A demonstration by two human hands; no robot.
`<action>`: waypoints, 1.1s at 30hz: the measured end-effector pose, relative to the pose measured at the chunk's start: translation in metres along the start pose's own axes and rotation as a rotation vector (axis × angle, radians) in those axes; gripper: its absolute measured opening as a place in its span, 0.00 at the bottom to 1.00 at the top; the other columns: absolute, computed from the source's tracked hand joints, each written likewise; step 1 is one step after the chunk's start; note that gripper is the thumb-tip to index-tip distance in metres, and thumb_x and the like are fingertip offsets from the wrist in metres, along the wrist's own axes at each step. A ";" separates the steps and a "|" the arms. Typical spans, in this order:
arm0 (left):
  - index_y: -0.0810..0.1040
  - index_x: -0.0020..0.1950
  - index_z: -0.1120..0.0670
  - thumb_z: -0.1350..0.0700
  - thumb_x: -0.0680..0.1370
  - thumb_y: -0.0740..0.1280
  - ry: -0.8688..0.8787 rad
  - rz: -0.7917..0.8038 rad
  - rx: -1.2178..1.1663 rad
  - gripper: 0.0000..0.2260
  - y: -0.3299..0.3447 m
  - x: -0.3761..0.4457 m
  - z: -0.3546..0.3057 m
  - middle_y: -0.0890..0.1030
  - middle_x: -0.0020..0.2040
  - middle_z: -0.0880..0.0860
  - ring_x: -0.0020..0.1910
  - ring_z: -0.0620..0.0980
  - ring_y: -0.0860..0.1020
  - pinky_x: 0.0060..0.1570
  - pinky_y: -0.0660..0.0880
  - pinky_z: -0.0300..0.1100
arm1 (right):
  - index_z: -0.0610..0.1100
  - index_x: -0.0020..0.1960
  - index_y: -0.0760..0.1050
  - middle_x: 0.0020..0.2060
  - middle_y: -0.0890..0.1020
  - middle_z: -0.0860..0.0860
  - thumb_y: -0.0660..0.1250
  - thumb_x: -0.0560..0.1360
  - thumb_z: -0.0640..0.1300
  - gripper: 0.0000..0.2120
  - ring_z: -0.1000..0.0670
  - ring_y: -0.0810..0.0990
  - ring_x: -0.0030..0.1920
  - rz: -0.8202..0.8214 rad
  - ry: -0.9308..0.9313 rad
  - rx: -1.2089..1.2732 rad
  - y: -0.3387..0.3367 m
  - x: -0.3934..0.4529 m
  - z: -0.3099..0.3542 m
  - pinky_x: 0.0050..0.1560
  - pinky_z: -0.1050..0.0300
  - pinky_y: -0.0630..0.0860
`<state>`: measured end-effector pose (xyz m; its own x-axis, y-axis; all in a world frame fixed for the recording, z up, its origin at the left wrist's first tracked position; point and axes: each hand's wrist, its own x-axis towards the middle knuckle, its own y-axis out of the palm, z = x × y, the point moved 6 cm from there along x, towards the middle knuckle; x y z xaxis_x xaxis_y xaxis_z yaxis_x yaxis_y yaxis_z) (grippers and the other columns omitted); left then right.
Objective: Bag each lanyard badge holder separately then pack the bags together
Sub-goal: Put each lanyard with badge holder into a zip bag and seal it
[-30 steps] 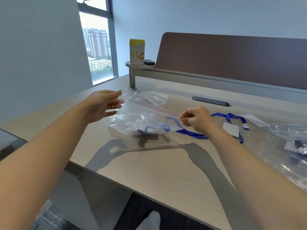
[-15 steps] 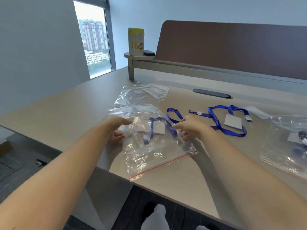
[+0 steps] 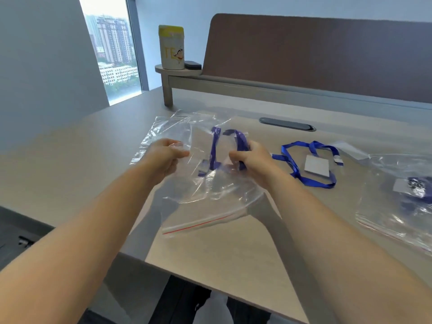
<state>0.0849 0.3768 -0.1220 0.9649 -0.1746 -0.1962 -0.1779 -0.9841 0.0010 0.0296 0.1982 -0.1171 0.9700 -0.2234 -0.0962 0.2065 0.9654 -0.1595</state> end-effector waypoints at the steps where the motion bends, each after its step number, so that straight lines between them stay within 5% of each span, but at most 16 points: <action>1: 0.71 0.42 0.54 0.68 0.74 0.65 0.022 0.014 -0.014 0.09 0.009 -0.002 -0.008 0.67 0.31 0.53 0.18 0.41 0.66 0.17 0.61 0.26 | 0.44 0.42 0.69 0.37 0.73 0.49 0.63 0.74 0.34 0.07 0.50 0.75 0.36 -0.024 -0.024 0.028 -0.009 -0.005 0.006 0.35 0.59 0.80; 5: 0.68 0.63 0.53 0.63 0.74 0.67 0.103 0.122 -0.037 0.19 0.060 -0.010 -0.033 0.76 0.48 0.57 0.34 0.48 0.73 0.33 0.77 0.35 | 0.43 0.50 0.66 0.38 0.74 0.51 0.60 0.76 0.34 0.06 0.53 0.78 0.33 -0.223 -0.111 0.104 -0.066 -0.027 0.021 0.31 0.63 0.79; 8: 0.63 0.70 0.53 0.61 0.76 0.65 0.175 0.191 0.047 0.23 0.109 -0.019 -0.040 0.73 0.55 0.58 0.40 0.51 0.77 0.35 0.79 0.37 | 0.45 0.43 0.66 0.38 0.74 0.49 0.59 0.76 0.32 0.09 0.52 0.77 0.30 -0.429 -0.164 0.102 -0.123 -0.048 0.019 0.27 0.66 0.78; 13: 0.67 0.67 0.60 0.60 0.77 0.63 0.188 0.280 0.330 0.19 0.195 -0.022 -0.030 0.73 0.61 0.59 0.54 0.55 0.74 0.54 0.72 0.44 | 0.47 0.39 0.65 0.38 0.72 0.50 0.60 0.76 0.33 0.12 0.56 0.75 0.30 -0.687 -0.169 0.059 -0.218 -0.089 0.004 0.24 0.70 0.76; 18: 0.73 0.62 0.64 0.58 0.77 0.64 0.231 0.381 0.723 0.16 0.274 -0.018 -0.014 0.75 0.63 0.60 0.58 0.56 0.73 0.58 0.69 0.47 | 0.45 0.39 0.64 0.36 0.69 0.50 0.59 0.75 0.32 0.11 0.56 0.76 0.21 -0.910 -0.111 0.009 -0.300 -0.119 -0.015 0.21 0.72 0.72; 20: 0.73 0.61 0.64 0.55 0.78 0.63 0.279 0.381 0.916 0.16 0.300 -0.012 -0.008 0.76 0.60 0.61 0.59 0.57 0.73 0.55 0.69 0.47 | 0.41 0.48 0.67 0.38 0.71 0.50 0.59 0.75 0.33 0.05 0.51 0.78 0.30 -0.984 -0.029 -0.140 -0.325 -0.126 -0.024 0.20 0.75 0.66; 23: 0.72 0.40 0.57 0.53 0.78 0.61 0.336 0.338 1.109 0.09 0.329 0.005 0.003 0.73 0.38 0.53 0.37 0.49 0.71 0.36 0.67 0.41 | 0.34 0.66 0.59 0.56 0.73 0.40 0.59 0.76 0.32 0.20 0.41 0.74 0.57 -1.035 0.104 -0.353 -0.356 -0.128 -0.044 0.27 0.69 0.67; 25: 0.65 0.33 0.54 0.53 0.77 0.61 0.351 0.268 1.175 0.13 0.343 0.017 0.009 0.69 0.33 0.51 0.31 0.47 0.67 0.30 0.64 0.39 | 0.34 0.67 0.56 0.63 0.71 0.38 0.58 0.75 0.31 0.22 0.40 0.72 0.62 -1.055 0.197 -0.468 -0.371 -0.128 -0.054 0.44 0.63 0.71; 28: 0.70 0.36 0.56 0.52 0.74 0.63 0.364 0.195 1.286 0.10 0.353 0.025 0.014 0.74 0.34 0.54 0.34 0.51 0.72 0.29 0.66 0.41 | 0.36 0.69 0.53 0.64 0.71 0.40 0.59 0.75 0.31 0.25 0.39 0.72 0.62 -1.046 0.286 -0.577 -0.382 -0.125 -0.059 0.57 0.48 0.71; 33: 0.73 0.49 0.57 0.45 0.71 0.68 0.265 0.147 1.348 0.16 0.355 0.031 0.022 0.78 0.42 0.55 0.46 0.56 0.76 0.43 0.71 0.45 | 0.36 0.70 0.53 0.67 0.64 0.38 0.64 0.74 0.36 0.30 0.39 0.66 0.66 -1.007 0.346 -0.962 -0.389 -0.117 -0.063 0.63 0.48 0.67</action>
<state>0.0479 0.0229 -0.1490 0.9017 -0.4237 -0.0860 -0.1813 -0.1900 -0.9649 -0.1720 -0.1596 -0.1062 0.3578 -0.9004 0.2476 0.4733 -0.0537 -0.8792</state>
